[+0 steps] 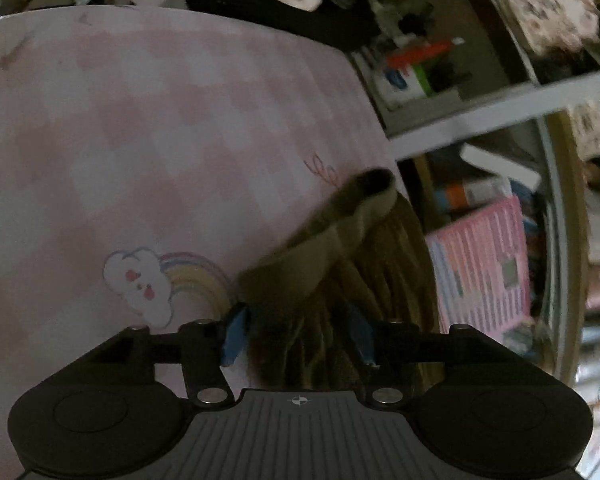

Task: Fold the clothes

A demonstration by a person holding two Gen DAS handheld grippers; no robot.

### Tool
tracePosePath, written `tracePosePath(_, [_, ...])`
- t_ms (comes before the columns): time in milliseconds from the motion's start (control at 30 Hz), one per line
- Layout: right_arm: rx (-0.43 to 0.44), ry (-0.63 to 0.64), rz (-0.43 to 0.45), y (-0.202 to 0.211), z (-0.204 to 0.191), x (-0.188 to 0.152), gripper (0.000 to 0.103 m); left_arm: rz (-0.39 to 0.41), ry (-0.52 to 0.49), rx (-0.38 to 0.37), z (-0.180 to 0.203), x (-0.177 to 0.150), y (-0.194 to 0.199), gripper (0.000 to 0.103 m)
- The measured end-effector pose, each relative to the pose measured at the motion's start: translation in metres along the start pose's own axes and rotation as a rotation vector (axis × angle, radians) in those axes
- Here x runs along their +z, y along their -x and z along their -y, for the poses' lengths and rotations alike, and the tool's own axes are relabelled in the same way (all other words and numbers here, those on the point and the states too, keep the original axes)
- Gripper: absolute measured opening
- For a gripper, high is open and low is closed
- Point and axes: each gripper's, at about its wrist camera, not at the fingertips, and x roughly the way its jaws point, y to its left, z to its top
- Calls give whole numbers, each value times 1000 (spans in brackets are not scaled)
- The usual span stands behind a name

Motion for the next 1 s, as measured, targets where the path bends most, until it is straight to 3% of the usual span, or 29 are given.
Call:
tracePosePath(33, [3,-1,-2,0,1,0,8,4,0,9,3,0,-2,47])
tracePosePath(67, [1,13,-5,0,0,1,8,-2,-8,30,7,1,-4,23])
tracePosePath(100, [0,26,-8,-1,-2,1,8,-9,-15,50,11,2,-6,18])
tracePosePath(200, [12,56,-10,2,-7,3,6,-8,-64,41,16,-3,4,15])
tracePosePath(300, [92,115,63,30,-20,7,6,-23,-105,38,14,-10,15,15])
tracePosePath(333, [64,159,73,37,-25,8,6,-37,-114,47,11,-13,15,15])
tracePosePath(433, [-41,207,50,37,-19,11,5,-65,-109,41,3,-21,17,15])
tracePosePath(533, [-101,168,34,28,-1,9,6,-68,-118,42,2,-28,18,16])
tracePosePath(667, [-114,173,38,26,4,3,6,-63,-125,51,4,-29,18,20])
tracePosePath(800, [-115,199,39,27,2,6,7,-47,-118,66,5,-31,21,35])
tracePosePath(900, [-136,217,68,33,-1,4,25,-21,-135,90,11,-33,27,53])
tracePosePath(933, [-148,242,87,37,-5,4,34,-12,-147,96,14,-33,30,54])
tracePosePath(1000, [-161,289,121,43,-12,3,35,4,-183,103,19,-34,36,54])
